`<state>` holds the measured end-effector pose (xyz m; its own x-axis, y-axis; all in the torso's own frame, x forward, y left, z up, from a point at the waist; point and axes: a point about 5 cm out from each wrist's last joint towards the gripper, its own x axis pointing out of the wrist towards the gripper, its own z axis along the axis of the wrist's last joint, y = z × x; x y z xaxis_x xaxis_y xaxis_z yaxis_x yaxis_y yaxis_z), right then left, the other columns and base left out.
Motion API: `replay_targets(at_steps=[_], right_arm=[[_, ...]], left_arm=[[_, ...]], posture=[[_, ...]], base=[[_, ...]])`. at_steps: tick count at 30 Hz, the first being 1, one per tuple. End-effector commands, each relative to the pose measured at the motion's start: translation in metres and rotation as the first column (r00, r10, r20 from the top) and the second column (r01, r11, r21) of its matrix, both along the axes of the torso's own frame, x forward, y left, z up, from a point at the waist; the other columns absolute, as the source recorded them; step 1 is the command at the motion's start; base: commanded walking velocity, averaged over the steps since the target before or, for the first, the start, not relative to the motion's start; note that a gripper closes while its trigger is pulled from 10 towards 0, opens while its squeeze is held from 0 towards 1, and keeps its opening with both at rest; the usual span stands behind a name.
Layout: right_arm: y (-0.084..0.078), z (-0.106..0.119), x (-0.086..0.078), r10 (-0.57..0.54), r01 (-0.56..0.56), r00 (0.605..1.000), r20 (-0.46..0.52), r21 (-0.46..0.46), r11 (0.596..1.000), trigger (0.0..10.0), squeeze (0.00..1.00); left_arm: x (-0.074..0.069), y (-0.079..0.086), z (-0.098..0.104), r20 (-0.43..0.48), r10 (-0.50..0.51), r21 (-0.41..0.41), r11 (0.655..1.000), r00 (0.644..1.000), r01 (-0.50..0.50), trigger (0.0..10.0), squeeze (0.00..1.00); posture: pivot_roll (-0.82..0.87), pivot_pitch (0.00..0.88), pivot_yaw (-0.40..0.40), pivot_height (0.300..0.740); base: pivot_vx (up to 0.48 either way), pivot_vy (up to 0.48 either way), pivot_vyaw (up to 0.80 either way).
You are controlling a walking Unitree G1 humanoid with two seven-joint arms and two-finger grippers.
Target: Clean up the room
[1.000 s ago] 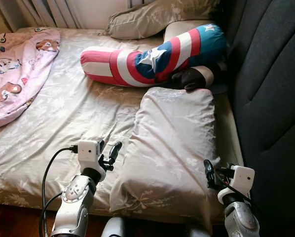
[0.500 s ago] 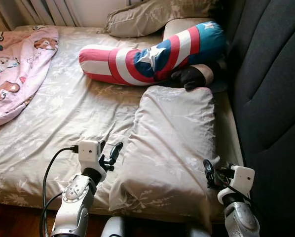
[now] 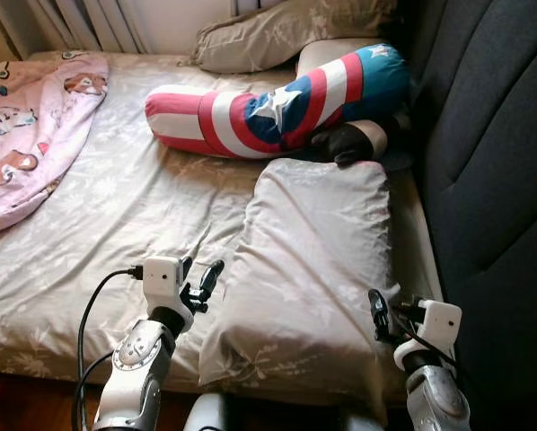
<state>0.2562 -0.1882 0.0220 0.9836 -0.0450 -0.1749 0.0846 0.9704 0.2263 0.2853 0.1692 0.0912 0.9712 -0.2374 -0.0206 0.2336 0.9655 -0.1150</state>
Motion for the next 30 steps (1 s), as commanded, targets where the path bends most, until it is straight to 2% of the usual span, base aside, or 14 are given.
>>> replay_targets(at_steps=[1,9,13,14,18,19,21,22,23,24,27,30], right_arm=[[0.000,-0.002,0.000,-0.005,0.005,1.000,-0.010,0.001,1.000,10.0,0.00],[-0.006,-0.003,0.008,-0.039,0.039,0.998,-0.054,0.013,0.999,10.0,0.00],[-0.017,-0.006,0.023,-0.074,0.075,0.990,-0.117,0.005,0.997,10.0,0.00],[-0.022,-0.002,0.032,-0.090,0.091,0.989,-0.120,0.007,0.996,10.0,0.00],[-0.031,0.005,0.045,-0.123,0.121,0.981,-0.149,-0.026,0.992,10.0,0.00],[-0.036,0.010,0.053,-0.145,0.143,0.977,-0.156,-0.027,0.989,10.0,0.00],[-0.037,0.013,0.058,-0.152,0.153,0.975,-0.163,-0.005,0.988,10.0,0.00],[-0.037,0.015,0.062,-0.148,0.152,0.972,-0.180,0.008,0.988,10.0,0.84],[-0.037,0.015,0.063,-0.147,0.151,0.971,-0.189,0.010,0.988,10.0,0.84],[-0.036,0.016,0.065,-0.140,0.146,0.971,-0.196,0.014,0.989,10.0,1.00],[-0.034,0.016,0.067,-0.132,0.132,0.966,-0.221,-0.016,0.991,10.0,1.00],[-0.032,0.013,0.066,-0.129,0.133,0.963,-0.236,0.001,0.991,10.0,1.00]], left_arm=[[-0.002,-0.001,0.000,-0.004,-0.011,-0.006,1.000,1.000,0.011,10.0,0.00],[-0.002,-0.001,0.002,-0.001,-0.012,-0.001,1.000,1.000,0.012,10.0,0.00],[0.000,-0.003,0.006,0.009,-0.025,0.002,1.000,1.000,0.025,10.0,0.00],[0.001,-0.004,0.008,0.019,-0.038,0.011,0.999,0.999,0.038,10.0,0.00],[0.003,-0.002,0.015,0.032,-0.038,0.008,0.999,0.999,0.038,10.0,0.00],[0.003,-0.001,0.019,0.041,-0.044,0.010,0.999,0.998,0.043,10.0,0.00],[0.002,-0.001,0.021,0.045,-0.050,0.013,0.999,0.998,0.050,10.0,0.00],[0.001,-0.001,0.023,0.045,-0.056,0.015,0.998,0.997,0.055,10.0,0.00],[0.001,0.000,0.024,0.045,-0.058,0.016,0.998,0.997,0.057,10.0,0.00],[0.000,0.000,0.025,0.045,-0.061,0.016,0.998,0.997,0.060,10.0,0.00],[-0.005,0.002,0.027,0.045,-0.070,0.014,0.997,0.997,0.070,10.0,0.00],[-0.011,0.005,0.026,0.022,-0.072,0.018,0.997,0.997,0.071,10.0,0.00]], posture=[[-0.01,0.145,0.035,0.663],[0.00,0.165,0.038,0.663],[0.02,0.177,0.041,0.663],[0.03,0.190,0.045,0.663],[0.05,0.208,0.058,0.663],[0.06,0.221,0.065,0.663],[0.07,0.231,0.073,0.663],[0.07,0.245,0.081,0.663],[0.07,0.245,0.081,0.663],[0.08,0.259,0.089,0.663],[0.08,0.277,0.100,0.663],[0.09,0.302,0.117,0.663]], base=[[0.000,0.000,0.00],[0.000,0.000,0.00],[0.000,0.000,0.00],[0.000,0.000,0.00],[0.000,0.000,0.00],[0.000,0.000,0.00],[0.000,0.000,0.00],[0.000,0.000,0.00],[0.000,0.000,0.00],[0.000,0.000,0.00],[0.000,0.000,0.00],[0.000,0.000,0.00]])
